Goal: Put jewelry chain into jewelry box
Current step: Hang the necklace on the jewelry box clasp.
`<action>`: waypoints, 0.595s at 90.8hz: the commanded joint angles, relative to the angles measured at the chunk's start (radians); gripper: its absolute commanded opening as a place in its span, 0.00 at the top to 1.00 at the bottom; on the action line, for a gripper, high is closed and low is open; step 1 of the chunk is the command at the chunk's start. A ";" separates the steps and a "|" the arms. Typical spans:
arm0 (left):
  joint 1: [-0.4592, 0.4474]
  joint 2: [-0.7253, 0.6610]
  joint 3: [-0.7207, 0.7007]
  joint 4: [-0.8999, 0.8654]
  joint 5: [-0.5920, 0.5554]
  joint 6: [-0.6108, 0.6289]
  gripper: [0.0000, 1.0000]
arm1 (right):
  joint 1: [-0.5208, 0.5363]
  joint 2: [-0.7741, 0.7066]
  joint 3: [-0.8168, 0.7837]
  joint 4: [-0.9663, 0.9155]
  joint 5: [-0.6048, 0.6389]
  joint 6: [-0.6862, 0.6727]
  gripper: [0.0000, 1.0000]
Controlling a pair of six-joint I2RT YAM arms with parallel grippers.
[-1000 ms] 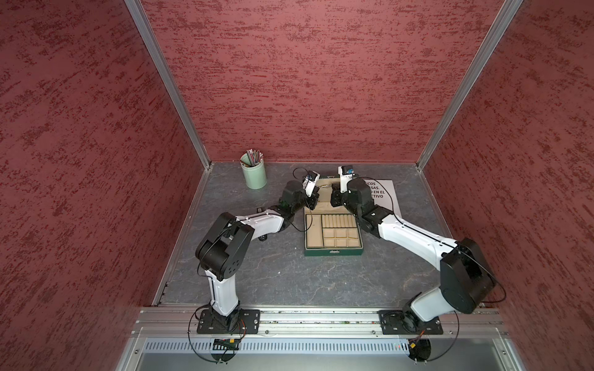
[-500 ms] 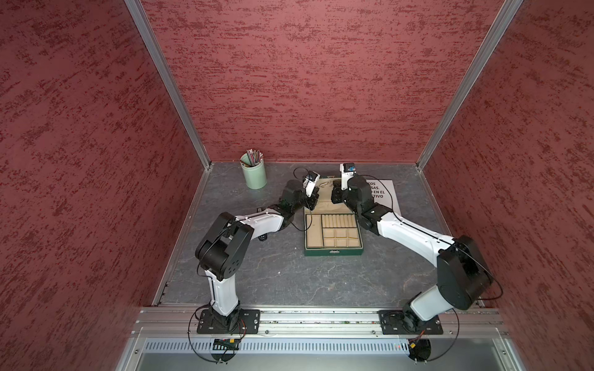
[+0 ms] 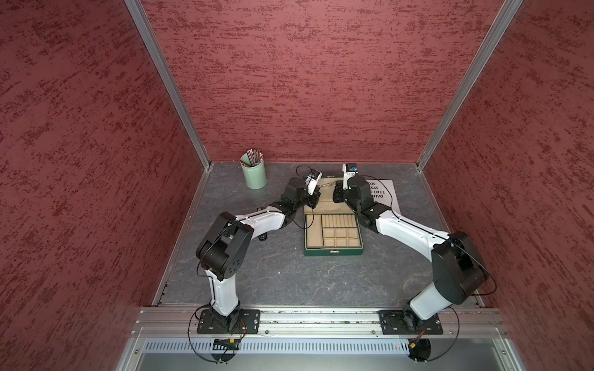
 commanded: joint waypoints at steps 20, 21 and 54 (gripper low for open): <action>0.001 0.045 0.045 -0.048 -0.031 0.008 0.79 | -0.005 0.003 -0.006 -0.018 -0.001 0.030 1.00; 0.001 0.043 0.045 -0.048 -0.031 0.008 0.79 | -0.005 0.002 -0.005 -0.019 -0.001 0.031 1.00; -0.005 -0.009 0.002 -0.045 -0.028 0.020 0.71 | -0.005 0.001 -0.031 -0.017 -0.008 0.045 1.00</action>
